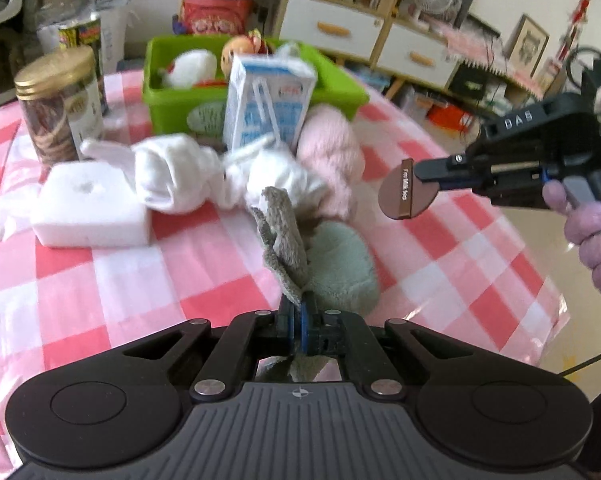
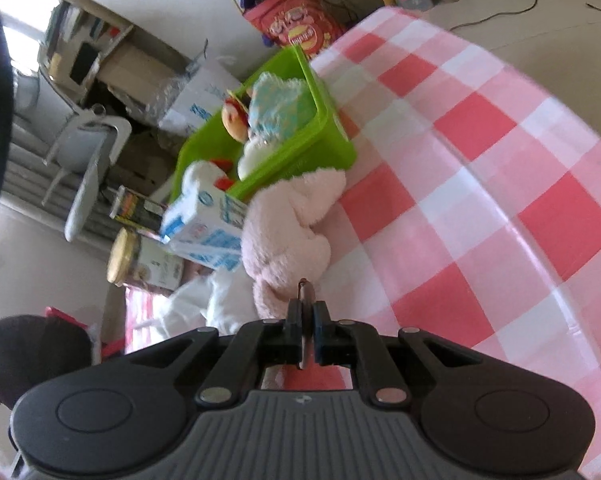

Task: Organize soft objects
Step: 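Lift the towel with left tool while right tool lifts the disc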

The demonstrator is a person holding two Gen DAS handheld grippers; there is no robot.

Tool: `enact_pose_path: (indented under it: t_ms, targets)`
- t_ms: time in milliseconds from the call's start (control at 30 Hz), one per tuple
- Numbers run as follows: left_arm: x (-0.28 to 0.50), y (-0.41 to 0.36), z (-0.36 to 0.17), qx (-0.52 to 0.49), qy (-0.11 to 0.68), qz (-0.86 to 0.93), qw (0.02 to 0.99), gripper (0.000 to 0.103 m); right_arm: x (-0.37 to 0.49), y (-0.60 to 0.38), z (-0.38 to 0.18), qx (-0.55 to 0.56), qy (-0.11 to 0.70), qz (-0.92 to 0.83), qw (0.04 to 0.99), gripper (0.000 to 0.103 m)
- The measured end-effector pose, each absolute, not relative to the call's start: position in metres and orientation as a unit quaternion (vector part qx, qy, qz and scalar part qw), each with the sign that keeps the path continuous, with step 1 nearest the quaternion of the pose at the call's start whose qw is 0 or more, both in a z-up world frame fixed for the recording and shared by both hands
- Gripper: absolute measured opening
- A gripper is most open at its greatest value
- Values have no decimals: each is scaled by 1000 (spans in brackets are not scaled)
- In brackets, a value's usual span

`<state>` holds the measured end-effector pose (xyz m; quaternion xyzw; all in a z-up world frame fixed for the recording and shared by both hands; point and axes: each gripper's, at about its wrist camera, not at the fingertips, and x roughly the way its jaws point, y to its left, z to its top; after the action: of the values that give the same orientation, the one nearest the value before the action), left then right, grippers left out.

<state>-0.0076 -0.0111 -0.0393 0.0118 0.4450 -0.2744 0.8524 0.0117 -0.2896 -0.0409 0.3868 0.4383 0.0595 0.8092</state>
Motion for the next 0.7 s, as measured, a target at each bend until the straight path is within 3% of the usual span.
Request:
enact_pose_path:
  t_ms: [700]
  targets:
    - [36, 13, 54, -67, 347, -259, 899, 0, 22, -314, -10, 478, 347, 49, 805, 0]
